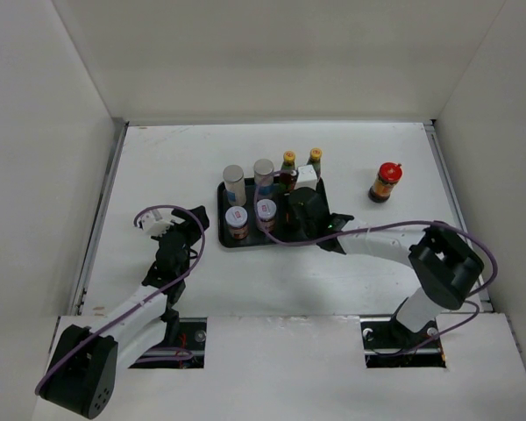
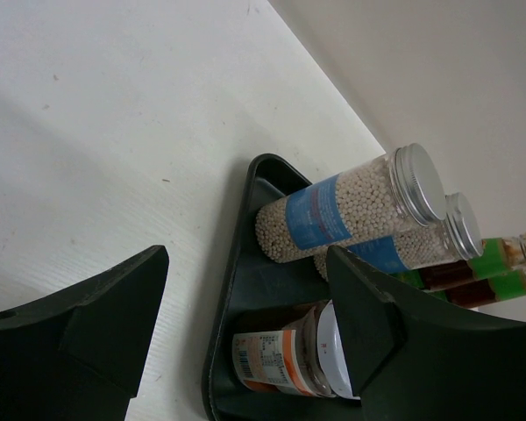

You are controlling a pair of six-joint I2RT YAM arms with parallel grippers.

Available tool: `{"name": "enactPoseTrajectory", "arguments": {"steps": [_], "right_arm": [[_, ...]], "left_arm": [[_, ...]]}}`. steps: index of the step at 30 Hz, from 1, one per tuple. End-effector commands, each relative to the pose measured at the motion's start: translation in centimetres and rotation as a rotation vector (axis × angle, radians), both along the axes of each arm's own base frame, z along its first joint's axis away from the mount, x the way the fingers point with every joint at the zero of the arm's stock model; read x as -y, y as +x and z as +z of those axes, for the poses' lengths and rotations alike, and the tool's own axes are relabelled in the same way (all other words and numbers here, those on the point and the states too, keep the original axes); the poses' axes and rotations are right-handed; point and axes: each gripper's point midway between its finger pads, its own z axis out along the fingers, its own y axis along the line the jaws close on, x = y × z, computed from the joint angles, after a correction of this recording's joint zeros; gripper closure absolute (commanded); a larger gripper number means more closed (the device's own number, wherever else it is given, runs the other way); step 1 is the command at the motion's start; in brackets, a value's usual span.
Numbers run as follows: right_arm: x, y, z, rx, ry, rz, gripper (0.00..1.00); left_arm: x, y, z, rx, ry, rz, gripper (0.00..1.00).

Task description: Organize the condiment bottles

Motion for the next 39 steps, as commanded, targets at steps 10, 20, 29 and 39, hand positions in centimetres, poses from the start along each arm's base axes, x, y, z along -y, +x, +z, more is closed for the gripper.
{"name": "enactPoseTrajectory", "arguments": {"steps": [10,20,29,39], "right_arm": [[-6.5,1.7,5.6,0.135,0.205,0.039,0.39],[-4.3,1.6,5.9,0.144,0.204,-0.002,0.03],[1.8,0.6,10.8,0.225,0.196,-0.047,0.0],[25.1,5.0,11.4,0.299,0.085,-0.723,0.19]], "left_arm": [[-0.1,0.3,1.8,0.06,-0.016,0.005,0.28],[-0.1,0.4,1.6,0.054,-0.015,0.004,0.28],[-0.4,0.3,1.7,0.058,-0.01,0.015,0.28],[-0.5,0.3,2.1,0.07,-0.011,0.013,0.31]]}}
